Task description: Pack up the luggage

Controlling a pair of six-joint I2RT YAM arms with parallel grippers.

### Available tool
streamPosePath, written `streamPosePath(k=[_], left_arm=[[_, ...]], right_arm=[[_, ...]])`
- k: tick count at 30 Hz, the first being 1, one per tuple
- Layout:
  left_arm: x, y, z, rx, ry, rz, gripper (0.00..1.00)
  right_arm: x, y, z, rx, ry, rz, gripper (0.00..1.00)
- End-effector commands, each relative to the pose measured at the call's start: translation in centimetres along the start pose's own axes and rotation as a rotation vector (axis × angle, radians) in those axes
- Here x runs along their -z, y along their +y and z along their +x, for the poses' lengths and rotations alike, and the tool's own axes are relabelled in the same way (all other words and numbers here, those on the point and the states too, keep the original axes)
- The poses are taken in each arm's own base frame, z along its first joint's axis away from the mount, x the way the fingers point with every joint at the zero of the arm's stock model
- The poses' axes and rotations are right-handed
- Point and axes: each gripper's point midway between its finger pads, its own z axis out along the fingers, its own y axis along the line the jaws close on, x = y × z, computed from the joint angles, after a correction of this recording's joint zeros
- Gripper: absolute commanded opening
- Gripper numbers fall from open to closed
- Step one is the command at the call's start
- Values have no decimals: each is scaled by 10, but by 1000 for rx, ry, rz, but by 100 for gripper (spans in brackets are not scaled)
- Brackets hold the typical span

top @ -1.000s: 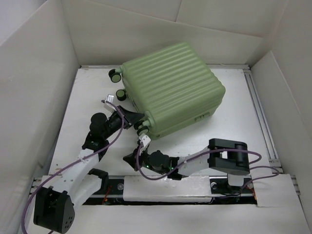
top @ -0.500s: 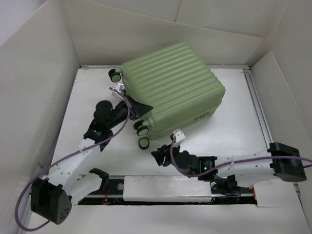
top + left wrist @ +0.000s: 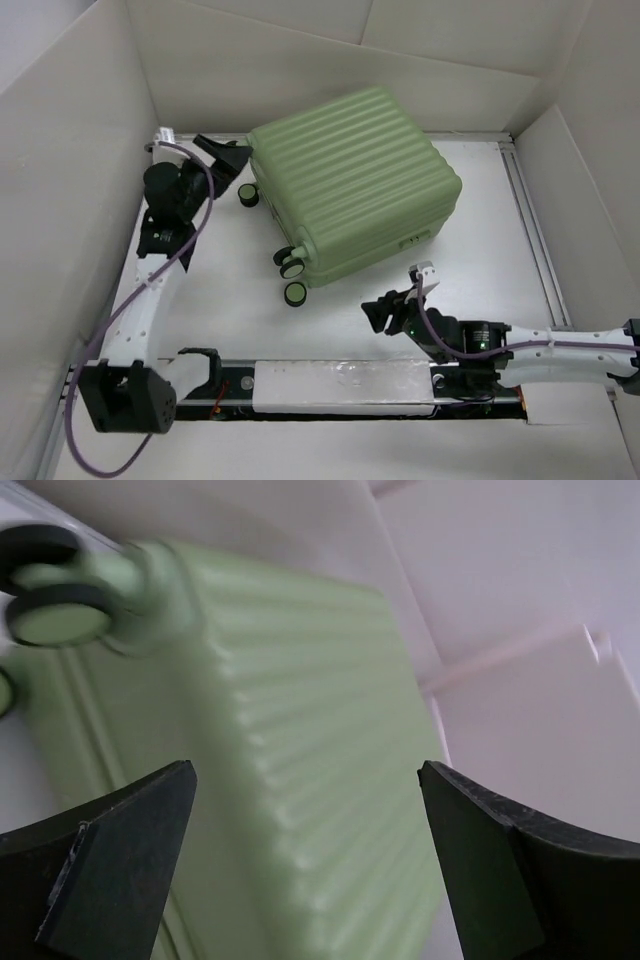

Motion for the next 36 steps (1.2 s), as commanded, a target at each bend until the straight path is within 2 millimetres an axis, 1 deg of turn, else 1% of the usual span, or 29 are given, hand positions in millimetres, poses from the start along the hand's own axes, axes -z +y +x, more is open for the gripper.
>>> streamPosePath(k=[1,2,3,4,5,6,7,8,9,10,11,12,13,15,16,17,18,21,22,24,25,26,28,30,31,32,33,34,36], left_arm=[[-19,51,-19,153,6,-50,93],[-23,52,-26,195,-1,-17,94],[-27,63,-28,222,-6,-21,94],[-35,81,-33,255,-12,-40,95],[-40,90,-32,280,-8,-39,97],[-51,97,-33,309,13,-12,97],[-57,100,-31,319,34,2,99],[-64,102,-29,330,52,12,99],[-68,101,-27,339,81,34,99],[-75,96,-34,330,71,70,99],[-85,109,-30,372,82,52,99],[-87,111,-28,385,92,63,99],[-91,105,-36,375,71,103,99],[-101,117,-33,420,75,100,99],[-105,115,-38,420,67,116,99],[-109,109,-46,410,53,147,99],[-114,118,-42,429,57,142,99],[-122,108,-55,447,29,220,99],[-127,114,-47,469,40,223,99],[-133,110,-54,490,31,259,99],[-140,117,-46,507,46,253,99],[-145,117,-42,510,56,252,98],[-151,113,-42,521,63,275,95],[-157,117,-35,542,75,280,86],[-156,112,-38,531,64,318,82],[-156,113,-37,557,66,331,76],[-154,107,-40,556,60,356,66],[-150,101,-43,545,52,393,33],[-147,99,-42,549,50,406,7]], right_arm=[[3,-6,11,9,39,-1,56],[3,-8,16,16,52,-4,56],[3,-7,17,16,59,-10,56],[4,-8,22,31,73,-16,56],[4,-8,22,31,73,-16,56],[4,-7,23,31,80,-22,56],[4,-10,29,38,94,-24,56],[3,-5,25,31,79,-38,56],[3,-5,29,40,87,-48,56],[3,-6,33,42,96,-54,56],[2,-2,31,31,87,-62,56],[2,-2,35,30,96,-74,57],[2,3,34,20,97,-92,57],[-1,1,44,32,109,-101,57],[-1,4,41,23,101,-108,57],[-2,3,47,29,113,-111,57],[-3,3,48,31,115,-109,57],[-4,7,49,42,114,-123,57],[-6,6,50,46,112,-113,57],[-8,3,51,54,111,-99,57],[-8,2,51,63,111,-99,57],[-8,1,50,63,104,-91,57],[-9,-1,48,72,93,-80,57],[-9,-2,43,74,76,-75,57],[-10,-9,44,81,62,-48,57],[-9,-8,37,66,42,-51,58],[-9,-9,36,66,36,-44,59],[-11,-14,29,52,14,-24,60],[-15,-21,26,65,10,-6,58]])
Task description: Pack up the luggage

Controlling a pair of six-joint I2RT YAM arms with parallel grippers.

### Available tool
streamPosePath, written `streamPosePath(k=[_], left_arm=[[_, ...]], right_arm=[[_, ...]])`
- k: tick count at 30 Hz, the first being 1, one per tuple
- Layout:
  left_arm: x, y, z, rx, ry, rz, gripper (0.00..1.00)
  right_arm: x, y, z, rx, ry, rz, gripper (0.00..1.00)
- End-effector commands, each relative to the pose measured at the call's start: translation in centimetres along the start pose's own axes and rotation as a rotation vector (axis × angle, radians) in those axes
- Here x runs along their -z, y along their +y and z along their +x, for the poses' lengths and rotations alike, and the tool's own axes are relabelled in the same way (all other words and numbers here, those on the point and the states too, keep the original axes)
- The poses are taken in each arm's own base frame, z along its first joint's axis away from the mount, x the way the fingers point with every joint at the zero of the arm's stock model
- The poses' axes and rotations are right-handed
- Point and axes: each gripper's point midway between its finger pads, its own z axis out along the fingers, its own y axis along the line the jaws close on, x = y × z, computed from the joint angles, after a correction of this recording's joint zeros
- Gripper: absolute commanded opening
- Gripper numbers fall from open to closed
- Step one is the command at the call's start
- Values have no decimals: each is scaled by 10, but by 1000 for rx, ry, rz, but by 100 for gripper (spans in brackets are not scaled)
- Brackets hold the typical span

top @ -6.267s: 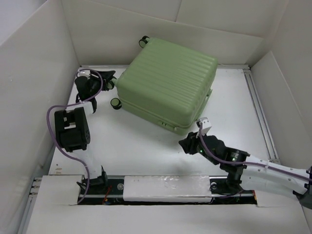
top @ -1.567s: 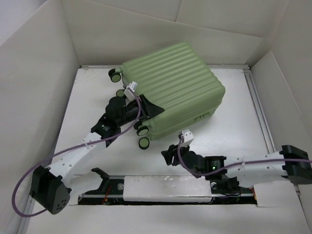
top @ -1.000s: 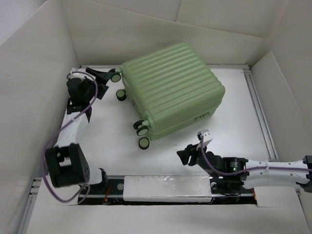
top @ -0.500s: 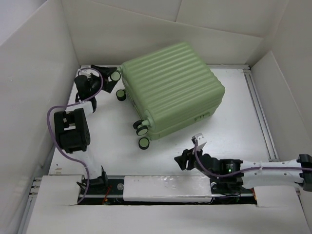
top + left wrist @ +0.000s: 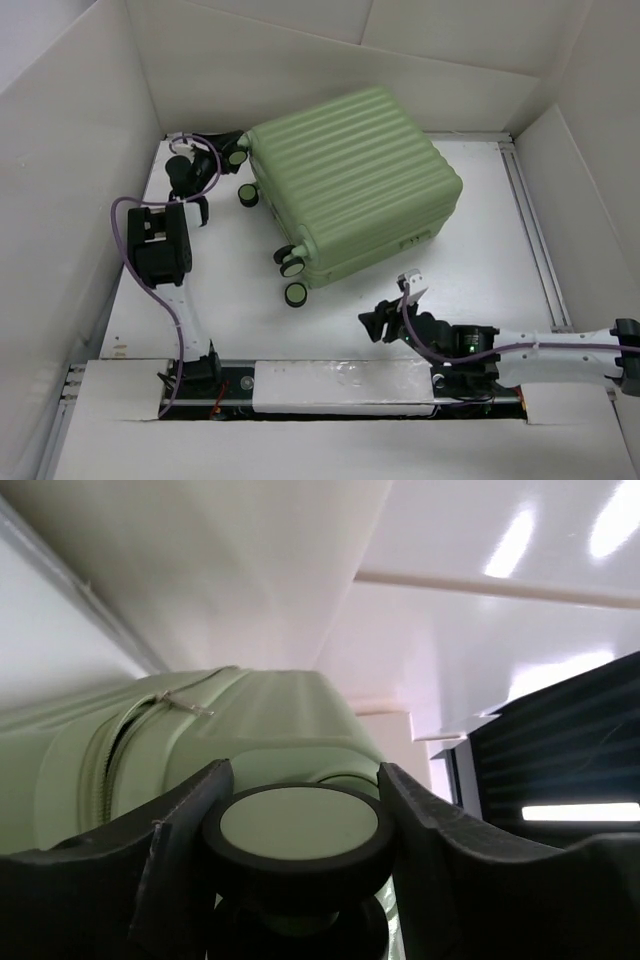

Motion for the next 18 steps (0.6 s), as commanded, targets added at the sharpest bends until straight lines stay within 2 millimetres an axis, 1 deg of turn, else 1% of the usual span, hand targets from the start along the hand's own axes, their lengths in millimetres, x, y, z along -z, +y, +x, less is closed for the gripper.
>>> streamPosePath(k=[1,2,3,4,5,6,7,8,9,10,11,12,13,14,15,16,17,18], left_arm=[[5,-58,20,-105,71,186,0],[8,-55,22,-95,70,171,0],[13,-69,26,-129,70,194,0],[16,-75,31,-149,79,201,0],[21,-69,33,-161,74,175,0],[26,-72,37,-179,72,172,0],[34,-91,44,-213,71,194,0],[40,-95,48,-230,69,188,0],[49,-79,53,-238,64,137,0],[60,-98,62,-271,62,153,0],[68,-99,67,-280,61,143,0],[80,-82,74,-264,60,93,0],[88,-81,79,-298,59,81,0],[102,-99,90,-339,57,105,0],[111,-98,95,-356,56,91,0],[128,-91,104,-390,48,56,0],[137,-89,109,-407,49,41,0],[144,-87,112,-420,38,24,0]], right_arm=[[-8,-15,-29,1,-88,57,56],[-10,-11,-34,5,-84,30,54],[-15,-11,-40,16,-87,30,48],[-19,-16,-43,56,-81,40,47],[-25,-26,-53,58,-93,71,47],[-28,-21,-59,69,-81,42,45],[-34,-23,-64,81,-83,43,45],[-38,-25,-71,115,-89,43,45],[-44,-28,-86,111,-105,34,45],[-51,-30,-90,124,-101,35,45],[-55,-33,-96,155,-96,32,45],[-61,-44,-109,157,-114,55,45],[-65,-38,-124,165,-123,24,45],[-73,-43,-129,188,-116,31,45],[-78,-58,-142,183,-129,65,45],[-84,-61,-158,178,-136,47,45],[-86,-53,-163,180,-136,8,45],[-85,-53,-172,189,-149,-1,45]])
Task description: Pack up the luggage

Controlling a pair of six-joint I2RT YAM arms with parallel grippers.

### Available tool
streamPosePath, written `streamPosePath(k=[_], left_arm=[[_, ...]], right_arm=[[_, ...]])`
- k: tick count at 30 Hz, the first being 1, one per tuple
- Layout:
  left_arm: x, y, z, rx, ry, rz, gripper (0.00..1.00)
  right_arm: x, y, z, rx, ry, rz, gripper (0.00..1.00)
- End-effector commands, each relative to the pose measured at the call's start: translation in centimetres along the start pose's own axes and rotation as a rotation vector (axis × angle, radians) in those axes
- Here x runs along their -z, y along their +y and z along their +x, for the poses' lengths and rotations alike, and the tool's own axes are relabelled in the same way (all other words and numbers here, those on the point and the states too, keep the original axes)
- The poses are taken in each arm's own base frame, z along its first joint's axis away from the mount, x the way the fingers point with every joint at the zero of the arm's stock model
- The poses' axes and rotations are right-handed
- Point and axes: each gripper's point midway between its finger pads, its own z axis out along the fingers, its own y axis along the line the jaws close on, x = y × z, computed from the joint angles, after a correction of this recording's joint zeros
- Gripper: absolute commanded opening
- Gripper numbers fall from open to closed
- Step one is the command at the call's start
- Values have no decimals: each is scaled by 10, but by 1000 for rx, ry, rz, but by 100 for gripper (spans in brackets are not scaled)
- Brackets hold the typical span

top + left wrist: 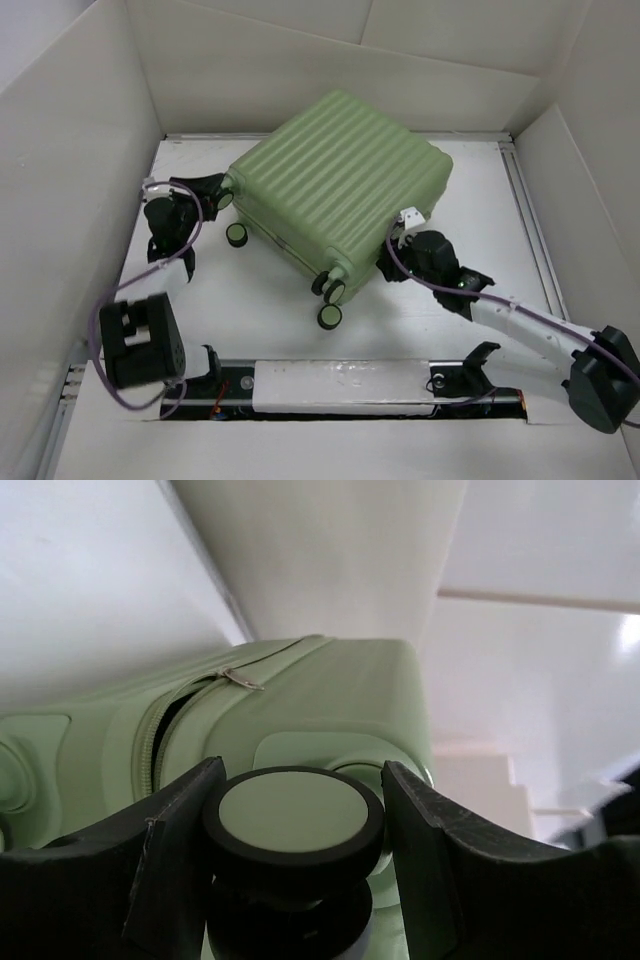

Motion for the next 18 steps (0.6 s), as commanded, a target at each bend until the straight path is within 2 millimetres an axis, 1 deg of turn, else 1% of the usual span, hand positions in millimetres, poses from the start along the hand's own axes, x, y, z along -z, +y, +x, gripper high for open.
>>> streamPosePath(k=[1,2,3,4,5,6,7,8,9,10,11,12,13,14,15,16,17,18], left_arm=[[63,-63,61,-248,188,216,0],[70,-59,64,-261,190,204,0],[84,-70,67,-317,177,235,0],[89,-72,67,-337,165,234,0],[94,-59,71,-336,178,187,0],[105,-69,68,-376,143,209,0],[110,-71,66,-400,120,206,0],[114,-66,66,-431,113,184,0],[117,-68,66,-446,101,186,0],[124,-73,66,-470,85,200,0],[126,-78,63,-486,63,197,0],[126,-78,61,-501,60,172,0],[128,-83,59,-504,48,177,0],[128,-83,59,-516,47,177,0],[129,-90,56,-515,33,170,0],[129,-90,51,-527,14,156,0],[127,-87,47,-522,7,141,0],[128,-91,43,-527,-5,146,0]], right_arm=[[-6,15,-106,12,-276,-115,45],[-4,11,-107,9,-277,-106,45],[5,11,-110,9,-284,-108,46],[10,11,-110,9,-296,-110,47],[11,5,-89,-1,-262,-95,43],[25,5,-87,-15,-288,-103,30],[30,7,-74,-48,-282,-118,27],[34,10,-61,-69,-278,-131,20],[32,6,-23,-85,-230,-132,12],[43,11,-28,-105,-299,-168,2],[47,19,-20,-129,-307,-204,2],[46,17,0,-134,-290,-211,2],[54,19,-5,-135,-331,-224,6],[55,17,-4,-138,-344,-219,11],[58,18,-3,-137,-345,-221,17],[58,15,1,-138,-341,-210,25],[59,16,-1,-139,-351,-213,37],[59,15,-1,-127,-352,-211,41]])
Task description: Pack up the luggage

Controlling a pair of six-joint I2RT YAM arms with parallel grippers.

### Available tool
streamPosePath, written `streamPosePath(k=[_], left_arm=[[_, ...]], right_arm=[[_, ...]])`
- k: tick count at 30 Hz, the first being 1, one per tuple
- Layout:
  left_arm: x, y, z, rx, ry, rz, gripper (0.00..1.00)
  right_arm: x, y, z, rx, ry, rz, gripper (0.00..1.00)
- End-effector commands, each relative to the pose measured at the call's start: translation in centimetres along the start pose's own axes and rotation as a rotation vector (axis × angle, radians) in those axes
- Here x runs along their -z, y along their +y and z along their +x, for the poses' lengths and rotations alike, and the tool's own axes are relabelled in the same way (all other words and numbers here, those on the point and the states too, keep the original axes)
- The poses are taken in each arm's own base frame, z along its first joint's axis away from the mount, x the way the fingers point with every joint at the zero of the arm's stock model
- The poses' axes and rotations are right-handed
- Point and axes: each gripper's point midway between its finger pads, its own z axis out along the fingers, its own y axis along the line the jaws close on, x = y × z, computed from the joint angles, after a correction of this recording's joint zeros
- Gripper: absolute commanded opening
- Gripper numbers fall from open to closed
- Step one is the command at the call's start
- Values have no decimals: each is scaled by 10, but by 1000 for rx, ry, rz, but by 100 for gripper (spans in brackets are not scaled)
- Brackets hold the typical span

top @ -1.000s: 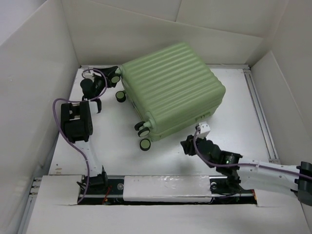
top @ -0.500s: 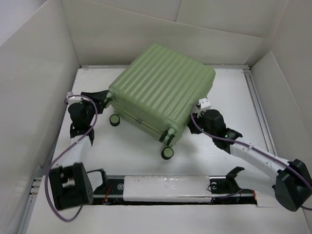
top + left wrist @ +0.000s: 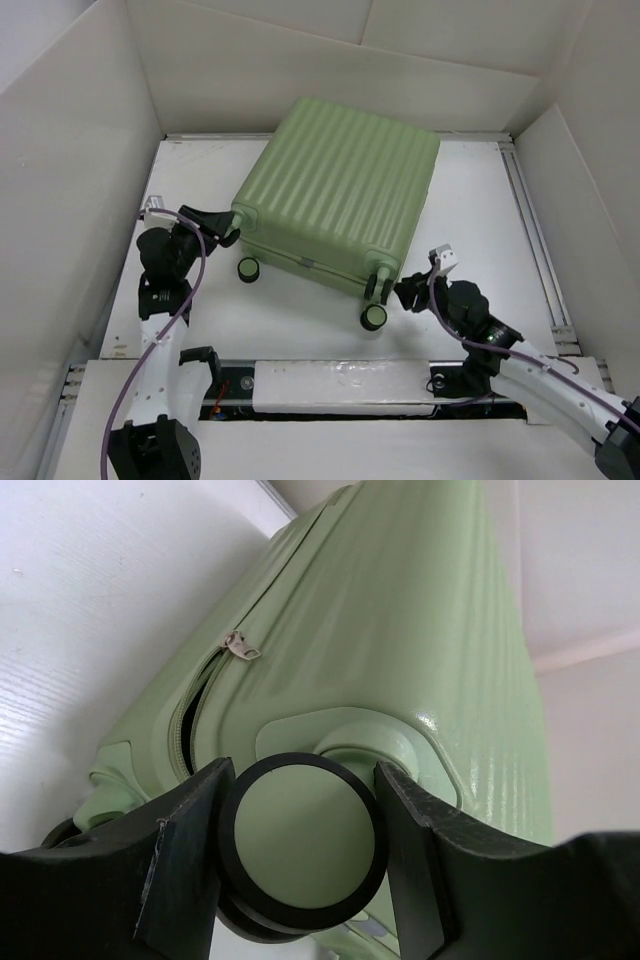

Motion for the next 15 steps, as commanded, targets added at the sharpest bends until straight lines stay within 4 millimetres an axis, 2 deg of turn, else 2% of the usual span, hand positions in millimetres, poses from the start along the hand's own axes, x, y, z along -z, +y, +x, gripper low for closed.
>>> streamPosePath(k=[1,2,5,6,8,10,11,12,13,14,15], left_arm=[[20,-81,-34,-108,-71,245,0],[20,-81,-34,-99,-70,246,0],[24,-94,-39,-105,-82,283,0],[21,-92,-38,-91,-75,276,0],[26,-105,-48,-102,-102,292,0],[24,-103,-50,-95,-105,277,0],[27,-113,-56,-106,-119,296,0],[26,-113,-56,-101,-112,287,0],[27,-116,-58,-105,-117,294,0],[30,-122,-61,-111,-125,305,0],[29,-120,-62,-106,-129,293,0]], right_arm=[[3,34,-41,-17,-135,-144,44],[1,36,-39,0,-118,-153,48],[-3,39,-40,47,-95,-167,48],[-6,38,-37,57,-82,-163,48],[-9,38,-39,85,-93,-164,48],[-11,40,-38,107,-90,-187,43],[-10,46,-36,110,-80,-221,40],[-9,49,-40,111,-86,-236,38],[-8,48,-36,111,-68,-230,31],[-6,47,-33,91,-52,-227,28],[-5,42,-37,70,-60,-191,26]])
